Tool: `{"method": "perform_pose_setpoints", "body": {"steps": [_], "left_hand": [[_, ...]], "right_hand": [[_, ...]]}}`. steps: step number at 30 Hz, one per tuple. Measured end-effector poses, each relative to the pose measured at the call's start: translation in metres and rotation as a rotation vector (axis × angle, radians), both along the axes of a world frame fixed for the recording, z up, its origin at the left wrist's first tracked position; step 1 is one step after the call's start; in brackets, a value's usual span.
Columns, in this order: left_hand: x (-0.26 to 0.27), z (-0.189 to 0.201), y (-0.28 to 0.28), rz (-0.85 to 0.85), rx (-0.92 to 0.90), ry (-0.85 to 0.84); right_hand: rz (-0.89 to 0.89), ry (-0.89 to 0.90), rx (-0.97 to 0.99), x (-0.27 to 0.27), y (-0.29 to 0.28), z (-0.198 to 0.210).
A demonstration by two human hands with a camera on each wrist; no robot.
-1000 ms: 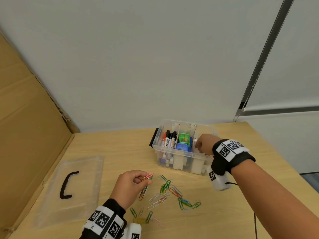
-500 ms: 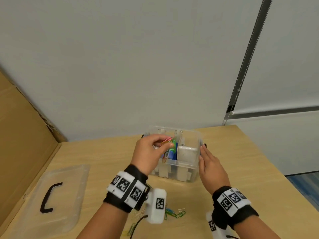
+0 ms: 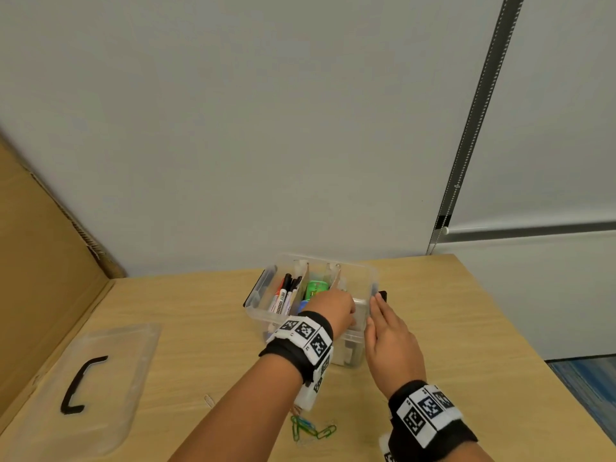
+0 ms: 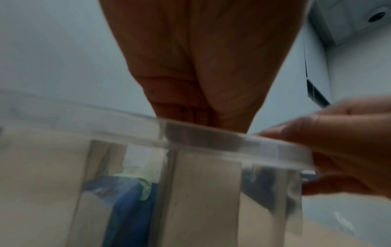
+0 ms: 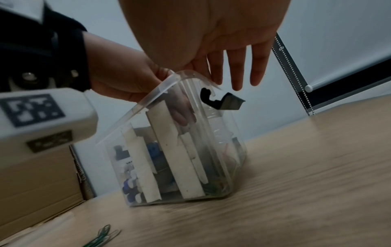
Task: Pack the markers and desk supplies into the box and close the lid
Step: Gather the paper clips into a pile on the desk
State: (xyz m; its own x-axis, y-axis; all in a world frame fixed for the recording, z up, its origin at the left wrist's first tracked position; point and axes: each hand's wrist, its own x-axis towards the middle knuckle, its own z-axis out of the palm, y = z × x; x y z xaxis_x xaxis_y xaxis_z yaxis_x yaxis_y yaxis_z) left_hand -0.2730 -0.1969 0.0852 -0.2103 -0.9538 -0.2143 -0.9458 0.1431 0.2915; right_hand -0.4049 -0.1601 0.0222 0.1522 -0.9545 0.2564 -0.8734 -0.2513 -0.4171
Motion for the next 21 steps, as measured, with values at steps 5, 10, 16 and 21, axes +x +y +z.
{"method": "perform_pose_setpoints", "body": {"steps": [5, 10, 16, 21], "left_hand": [[0.028, 0.018, 0.034, 0.051, -0.238, 0.25], [0.092, 0.01, 0.102, 0.178, -0.314, 0.275], [0.166, -0.063, 0.164, 0.43, 0.18, 0.007], [0.185, -0.096, 0.19, 0.403, 0.295, 0.095]], "right_hand": [[0.024, 0.002, 0.054, -0.003, 0.002, 0.005], [0.158, -0.067, -0.21, 0.004, 0.021, 0.02], [0.446, 0.095, 0.301, 0.031, 0.056, -0.008], [0.264, 0.291, 0.691, 0.048, 0.066, -0.041]]}}
